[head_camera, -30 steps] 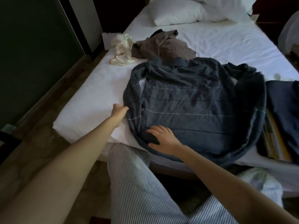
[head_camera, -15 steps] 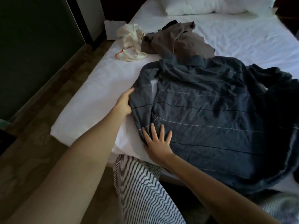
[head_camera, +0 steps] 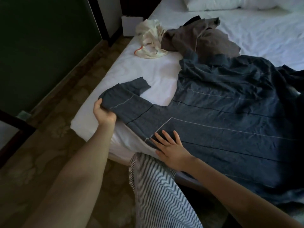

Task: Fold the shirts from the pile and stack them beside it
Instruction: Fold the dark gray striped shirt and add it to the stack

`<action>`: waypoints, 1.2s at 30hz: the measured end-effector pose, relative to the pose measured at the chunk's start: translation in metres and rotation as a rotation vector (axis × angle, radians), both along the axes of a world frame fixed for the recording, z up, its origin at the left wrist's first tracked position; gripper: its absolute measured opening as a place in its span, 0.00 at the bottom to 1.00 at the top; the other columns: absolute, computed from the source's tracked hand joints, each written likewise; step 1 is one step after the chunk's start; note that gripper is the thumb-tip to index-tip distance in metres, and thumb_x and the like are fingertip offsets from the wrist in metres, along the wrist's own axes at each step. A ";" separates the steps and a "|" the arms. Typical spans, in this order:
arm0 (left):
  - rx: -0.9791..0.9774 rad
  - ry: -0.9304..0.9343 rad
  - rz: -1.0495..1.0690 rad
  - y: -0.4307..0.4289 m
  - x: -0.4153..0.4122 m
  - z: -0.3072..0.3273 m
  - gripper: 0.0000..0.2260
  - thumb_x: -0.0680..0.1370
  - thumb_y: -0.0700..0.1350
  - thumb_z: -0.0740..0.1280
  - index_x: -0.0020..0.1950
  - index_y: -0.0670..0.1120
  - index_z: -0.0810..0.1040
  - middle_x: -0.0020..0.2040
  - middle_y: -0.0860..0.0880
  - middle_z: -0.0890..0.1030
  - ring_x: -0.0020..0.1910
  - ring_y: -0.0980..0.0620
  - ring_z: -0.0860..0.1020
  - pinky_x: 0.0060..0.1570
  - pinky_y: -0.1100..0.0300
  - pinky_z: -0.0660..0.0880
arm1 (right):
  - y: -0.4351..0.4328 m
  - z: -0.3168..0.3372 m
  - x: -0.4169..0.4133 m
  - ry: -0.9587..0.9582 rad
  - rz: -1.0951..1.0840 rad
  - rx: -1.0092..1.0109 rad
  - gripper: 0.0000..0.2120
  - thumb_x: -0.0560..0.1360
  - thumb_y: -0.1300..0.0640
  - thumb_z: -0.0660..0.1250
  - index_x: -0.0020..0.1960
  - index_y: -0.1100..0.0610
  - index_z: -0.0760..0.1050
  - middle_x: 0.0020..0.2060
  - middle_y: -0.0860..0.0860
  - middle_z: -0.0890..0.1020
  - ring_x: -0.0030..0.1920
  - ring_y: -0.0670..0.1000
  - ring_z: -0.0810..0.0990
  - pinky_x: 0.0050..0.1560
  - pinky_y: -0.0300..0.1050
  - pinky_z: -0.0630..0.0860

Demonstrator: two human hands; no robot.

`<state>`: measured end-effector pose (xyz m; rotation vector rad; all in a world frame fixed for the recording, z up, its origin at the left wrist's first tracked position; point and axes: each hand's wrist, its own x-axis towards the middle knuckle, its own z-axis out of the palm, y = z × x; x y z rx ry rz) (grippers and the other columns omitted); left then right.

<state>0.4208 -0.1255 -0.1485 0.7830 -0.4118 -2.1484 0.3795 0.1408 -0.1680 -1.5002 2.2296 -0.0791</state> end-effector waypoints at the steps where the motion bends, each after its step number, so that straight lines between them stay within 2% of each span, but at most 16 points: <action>1: 0.000 0.010 0.000 -0.003 0.000 0.003 0.13 0.79 0.43 0.59 0.59 0.40 0.77 0.56 0.40 0.79 0.59 0.42 0.76 0.69 0.49 0.66 | 0.001 0.002 -0.001 0.007 0.006 0.019 0.43 0.67 0.32 0.23 0.77 0.46 0.42 0.77 0.46 0.42 0.76 0.52 0.35 0.68 0.57 0.27; 3: -0.002 0.020 -0.013 -0.010 0.002 0.012 0.15 0.80 0.48 0.60 0.62 0.42 0.73 0.56 0.40 0.76 0.58 0.42 0.75 0.68 0.49 0.66 | 0.000 0.009 0.000 0.039 0.011 0.058 0.41 0.69 0.32 0.24 0.77 0.48 0.44 0.77 0.47 0.44 0.76 0.53 0.37 0.69 0.58 0.29; 6: 0.004 -0.012 -0.106 -0.022 0.005 0.024 0.30 0.78 0.55 0.64 0.75 0.45 0.59 0.68 0.39 0.70 0.65 0.37 0.71 0.65 0.42 0.67 | -0.010 0.016 0.006 0.089 -0.055 0.037 0.28 0.80 0.43 0.47 0.77 0.50 0.47 0.77 0.50 0.47 0.76 0.55 0.41 0.70 0.63 0.33; 10: -0.070 -0.012 -0.109 -0.037 0.008 0.044 0.16 0.77 0.52 0.66 0.59 0.44 0.78 0.58 0.41 0.80 0.58 0.41 0.79 0.61 0.46 0.73 | -0.036 0.013 0.016 0.140 -0.135 0.037 0.39 0.78 0.43 0.58 0.76 0.49 0.34 0.76 0.53 0.36 0.75 0.59 0.34 0.69 0.67 0.35; 14: 0.061 0.029 -0.007 -0.066 0.010 0.055 0.05 0.78 0.41 0.66 0.42 0.41 0.76 0.40 0.46 0.78 0.40 0.52 0.77 0.46 0.60 0.77 | -0.050 0.002 0.024 0.230 -0.140 0.105 0.35 0.81 0.45 0.53 0.76 0.50 0.33 0.76 0.52 0.35 0.75 0.60 0.34 0.67 0.71 0.36; 16: -0.005 -0.309 -0.136 -0.076 0.012 0.043 0.05 0.79 0.42 0.64 0.45 0.42 0.75 0.44 0.48 0.75 0.39 0.53 0.73 0.46 0.61 0.74 | -0.052 -0.002 0.026 0.233 -0.139 0.116 0.32 0.82 0.45 0.50 0.76 0.50 0.34 0.76 0.52 0.35 0.74 0.61 0.33 0.67 0.71 0.35; 18: -0.154 -0.659 -0.315 -0.074 0.015 0.027 0.11 0.79 0.46 0.64 0.59 0.44 0.73 0.57 0.48 0.74 0.42 0.54 0.72 0.47 0.60 0.71 | -0.052 -0.002 0.024 0.213 -0.134 0.110 0.28 0.82 0.46 0.46 0.76 0.49 0.35 0.76 0.51 0.35 0.74 0.61 0.32 0.67 0.70 0.33; 22: -0.467 -0.913 -0.366 -0.067 -0.001 0.010 0.33 0.74 0.55 0.70 0.75 0.52 0.59 0.74 0.47 0.63 0.69 0.45 0.67 0.65 0.50 0.69 | -0.050 -0.001 0.016 0.202 -0.089 0.087 0.25 0.82 0.45 0.39 0.77 0.48 0.38 0.76 0.49 0.38 0.74 0.61 0.32 0.68 0.66 0.32; 24: -0.638 -1.142 -0.428 -0.063 -0.020 0.015 0.38 0.73 0.60 0.69 0.77 0.54 0.54 0.76 0.43 0.55 0.73 0.38 0.59 0.69 0.44 0.63 | -0.047 -0.006 0.011 0.183 -0.065 0.051 0.32 0.74 0.41 0.29 0.77 0.47 0.40 0.77 0.48 0.40 0.74 0.62 0.33 0.67 0.65 0.30; 26: -0.716 -1.338 -0.516 -0.062 -0.035 0.017 0.38 0.74 0.63 0.66 0.77 0.55 0.52 0.76 0.40 0.51 0.72 0.35 0.57 0.67 0.43 0.62 | -0.042 -0.004 0.010 0.221 0.023 0.067 0.35 0.73 0.41 0.30 0.77 0.47 0.51 0.77 0.51 0.53 0.74 0.65 0.44 0.66 0.69 0.40; 28: -0.730 -1.499 -0.611 -0.063 -0.039 0.016 0.37 0.74 0.62 0.66 0.77 0.51 0.54 0.75 0.39 0.53 0.71 0.35 0.59 0.66 0.46 0.64 | -0.036 -0.018 0.007 0.267 0.017 0.097 0.28 0.80 0.44 0.35 0.71 0.48 0.64 0.68 0.51 0.73 0.68 0.65 0.67 0.64 0.71 0.58; 30: -0.773 -1.610 -0.573 -0.065 -0.036 0.011 0.32 0.76 0.57 0.66 0.75 0.46 0.60 0.74 0.39 0.60 0.70 0.37 0.62 0.66 0.50 0.64 | -0.034 -0.025 0.004 0.268 0.014 0.113 0.26 0.82 0.45 0.34 0.67 0.47 0.66 0.63 0.49 0.77 0.63 0.62 0.75 0.60 0.70 0.64; 32: -0.782 -1.491 -0.406 -0.066 -0.029 0.005 0.26 0.76 0.52 0.67 0.70 0.42 0.68 0.70 0.39 0.68 0.67 0.38 0.68 0.66 0.52 0.66 | -0.035 -0.015 0.008 0.280 -0.014 0.096 0.33 0.80 0.44 0.29 0.69 0.45 0.68 0.68 0.49 0.73 0.67 0.62 0.68 0.61 0.67 0.60; 34: -0.690 -1.267 -0.211 -0.068 -0.018 0.004 0.22 0.75 0.45 0.69 0.66 0.39 0.71 0.66 0.41 0.74 0.64 0.40 0.72 0.63 0.53 0.70 | -0.042 -0.011 0.011 0.267 0.023 0.043 0.42 0.70 0.38 0.18 0.76 0.43 0.53 0.75 0.47 0.48 0.73 0.59 0.43 0.66 0.67 0.41; 35: -0.640 -1.176 -0.131 -0.070 -0.013 0.005 0.19 0.75 0.41 0.68 0.64 0.38 0.72 0.64 0.41 0.75 0.62 0.40 0.73 0.60 0.54 0.71 | -0.042 -0.011 0.012 0.195 -0.004 0.048 0.43 0.66 0.35 0.17 0.76 0.42 0.45 0.72 0.45 0.39 0.73 0.58 0.35 0.66 0.64 0.32; 36: -0.603 -1.115 -0.085 -0.072 -0.006 0.006 0.16 0.75 0.37 0.67 0.63 0.38 0.72 0.62 0.41 0.75 0.61 0.41 0.74 0.58 0.55 0.72 | -0.042 -0.011 0.015 0.173 -0.028 0.051 0.41 0.68 0.33 0.20 0.77 0.43 0.44 0.73 0.45 0.39 0.74 0.59 0.36 0.66 0.62 0.30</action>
